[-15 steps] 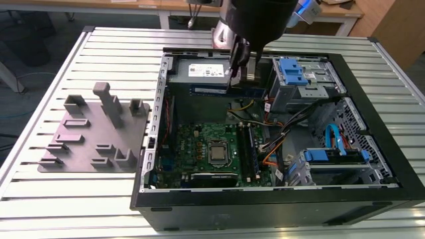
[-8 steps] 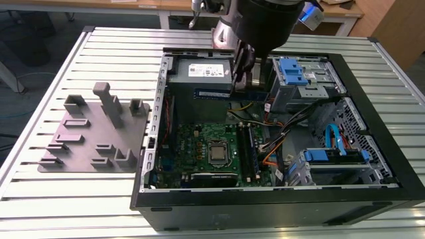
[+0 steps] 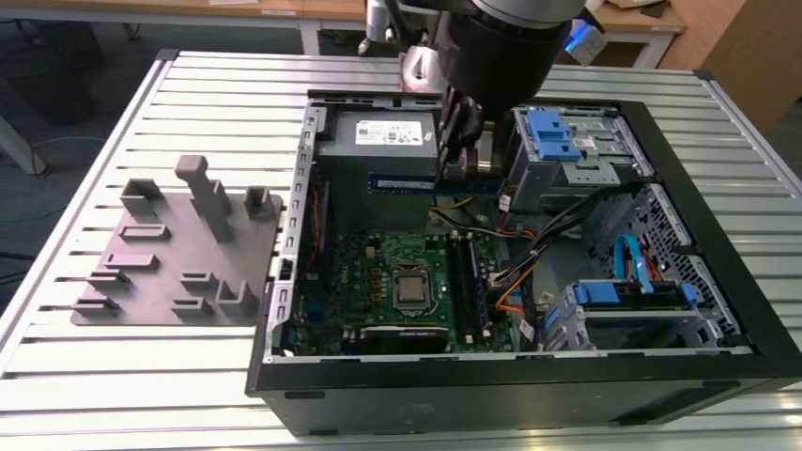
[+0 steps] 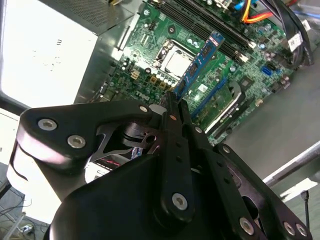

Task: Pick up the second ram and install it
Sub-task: 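Pick up the second ram and move it above second insertion slot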

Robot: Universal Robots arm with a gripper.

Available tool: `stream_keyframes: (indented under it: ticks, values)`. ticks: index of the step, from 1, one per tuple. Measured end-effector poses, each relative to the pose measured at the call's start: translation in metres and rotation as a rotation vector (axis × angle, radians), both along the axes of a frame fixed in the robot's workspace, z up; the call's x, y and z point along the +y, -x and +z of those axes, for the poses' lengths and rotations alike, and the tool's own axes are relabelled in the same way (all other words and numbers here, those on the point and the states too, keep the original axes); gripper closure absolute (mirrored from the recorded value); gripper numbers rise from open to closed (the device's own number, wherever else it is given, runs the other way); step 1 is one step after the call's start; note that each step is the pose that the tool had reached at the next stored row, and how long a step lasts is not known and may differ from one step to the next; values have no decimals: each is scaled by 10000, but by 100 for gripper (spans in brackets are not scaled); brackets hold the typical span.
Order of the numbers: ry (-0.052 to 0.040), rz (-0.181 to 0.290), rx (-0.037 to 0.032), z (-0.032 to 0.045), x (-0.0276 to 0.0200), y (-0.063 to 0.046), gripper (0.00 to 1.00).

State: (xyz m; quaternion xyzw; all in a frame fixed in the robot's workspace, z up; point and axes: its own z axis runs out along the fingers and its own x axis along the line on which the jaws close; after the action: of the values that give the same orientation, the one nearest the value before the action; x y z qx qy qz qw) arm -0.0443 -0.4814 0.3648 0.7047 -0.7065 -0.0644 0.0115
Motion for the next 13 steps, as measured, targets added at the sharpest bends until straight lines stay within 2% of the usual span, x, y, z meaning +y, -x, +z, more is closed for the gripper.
stream_keyframes:
  ticks: [5,13]
  values:
    - [-35,703,0,-52,-2,0,89]
    - [-68,741,-1,-191,-68,1,89]
